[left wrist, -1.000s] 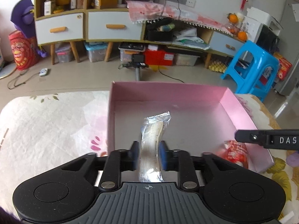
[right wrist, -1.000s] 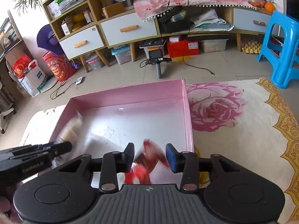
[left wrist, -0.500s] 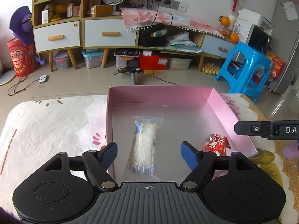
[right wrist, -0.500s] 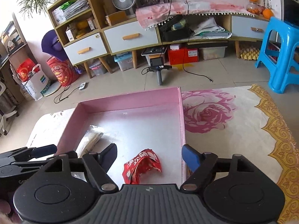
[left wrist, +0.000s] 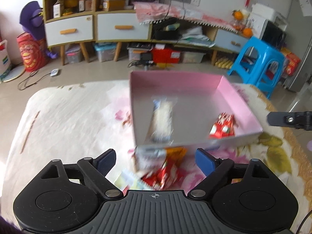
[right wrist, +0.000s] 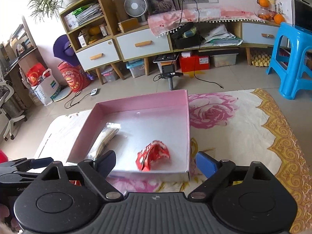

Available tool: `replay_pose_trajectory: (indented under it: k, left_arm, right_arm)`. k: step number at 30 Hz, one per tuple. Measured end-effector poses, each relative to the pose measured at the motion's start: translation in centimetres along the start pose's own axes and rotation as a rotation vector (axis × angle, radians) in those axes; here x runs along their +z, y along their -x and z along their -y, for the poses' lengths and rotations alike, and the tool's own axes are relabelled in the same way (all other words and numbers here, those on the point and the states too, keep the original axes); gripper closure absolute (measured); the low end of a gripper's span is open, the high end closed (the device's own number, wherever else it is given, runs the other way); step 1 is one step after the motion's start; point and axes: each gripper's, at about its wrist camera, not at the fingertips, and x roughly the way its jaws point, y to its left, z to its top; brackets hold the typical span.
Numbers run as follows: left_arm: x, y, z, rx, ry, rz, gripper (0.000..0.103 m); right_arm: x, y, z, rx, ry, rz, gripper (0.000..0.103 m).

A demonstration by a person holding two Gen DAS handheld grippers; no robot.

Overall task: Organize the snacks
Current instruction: 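Move both tools back over the snack pile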

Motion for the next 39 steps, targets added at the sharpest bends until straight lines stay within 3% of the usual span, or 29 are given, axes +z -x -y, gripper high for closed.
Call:
replay_pose_trajectory:
  k: [8, 14, 24, 29, 35, 39]
  left_arm:
    - [-3.4, 2.8, -0.9, 0.030, 0.028, -0.033, 0.010]
    - [-6.1, 4.4, -1.6, 0.052, 0.119, -0.067, 0.009]
    - [-9.5, 3.4, -0.7, 0.051, 0.208, -0.164, 0.009]
    - [-10.2, 3.6, -0.2, 0.084, 0.200, -0.146, 0.009]
    - [-11.1, 3.4, 0.1, 0.099, 0.202, -0.170, 0.009]
    - [-11.9, 3.2, 0.2, 0.125, 0.187, -0.182, 0.011]
  right_arm:
    - [-2.4, 1.4, -1.2, 0.032, 0.019, -0.040, 0.019]
    - [-5.0, 2.4, -2.3, 0.046, 0.016, -0.108, 0.019]
    - [-8.6, 3.3, -5.6, 0.094, 0.076, -0.196, 0.016]
    - [-9.4, 4.1, -7.3, 0.086, 0.156, -0.165, 0.016]
    - [-9.8, 4.6, -8.1, 0.178, 0.138, -0.204, 0.018]
    - [-10.8, 4.1, -9.2, 0.202, 0.168, -0.250, 0.027]
